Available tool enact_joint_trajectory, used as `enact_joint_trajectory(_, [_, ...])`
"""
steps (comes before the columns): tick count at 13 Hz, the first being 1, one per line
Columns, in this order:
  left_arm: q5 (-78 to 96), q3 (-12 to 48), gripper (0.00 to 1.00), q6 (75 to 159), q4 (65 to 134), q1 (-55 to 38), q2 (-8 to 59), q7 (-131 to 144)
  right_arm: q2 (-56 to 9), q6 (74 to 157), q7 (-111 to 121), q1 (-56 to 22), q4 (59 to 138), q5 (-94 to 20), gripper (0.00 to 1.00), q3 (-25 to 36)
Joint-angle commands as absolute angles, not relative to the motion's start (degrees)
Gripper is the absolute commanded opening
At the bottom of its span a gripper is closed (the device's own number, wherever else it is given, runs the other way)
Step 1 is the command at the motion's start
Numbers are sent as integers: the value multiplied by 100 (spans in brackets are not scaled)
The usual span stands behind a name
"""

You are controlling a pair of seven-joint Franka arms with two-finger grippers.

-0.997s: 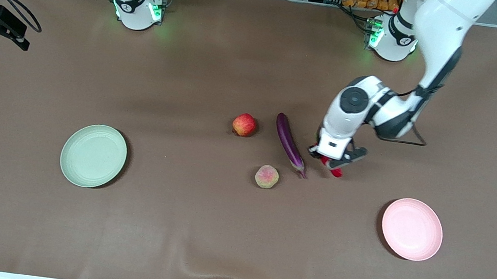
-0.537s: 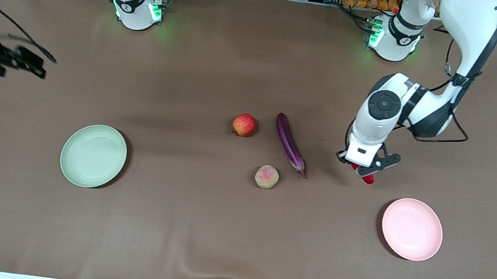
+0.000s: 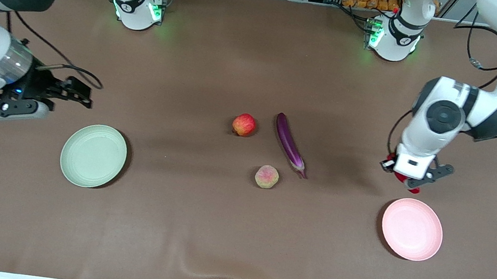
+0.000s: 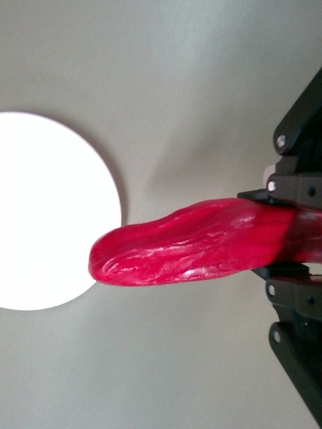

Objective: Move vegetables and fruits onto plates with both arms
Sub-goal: 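Carry the pepper toward the pink plate while the right gripper reaches the pomegranate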

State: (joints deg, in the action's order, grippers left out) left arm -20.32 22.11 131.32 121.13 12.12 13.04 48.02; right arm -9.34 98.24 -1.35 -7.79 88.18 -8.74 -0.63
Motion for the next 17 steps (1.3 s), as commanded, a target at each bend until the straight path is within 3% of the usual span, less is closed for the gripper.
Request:
enact_joint_trajectory(1, [-1854, 2276, 0, 13043, 12243, 1747, 1055, 3897, -1238, 10088, -492, -791, 8657, -1177, 100, -26])
enact_joint_trajectory(4, [-1854, 2276, 0, 12903, 12234, 2091, 985, 3288, -1484, 10283, -885, -1071, 8657, -1432, 100, -26])
enact_joint_trajectory(7, [-1854, 2276, 0, 12885, 12191, 2521, 1011, 2578, -1835, 11133, -2350, -1782, 8710, -1442, 100, -18])
enact_joint_trajectory(11, [-1854, 2259, 0, 12893, 12155, 2909, 1063, 1776, -2845, 12153, -4328, -2774, 8692, -1415, 100, -18])
enact_joint_trajectory(14, [-1863, 2259, 0, 13016, 12077, 3163, 1230, 1311, -3522, 12445, -5612, -3347, 8684, -1424, 100, -9])
enact_joint_trajectory(17, [-1863, 2259, 0, 13087, 11892, 3357, 1449, 907, -3682, 12393, -6667, -3558, 8718, -1503, 100, -26])
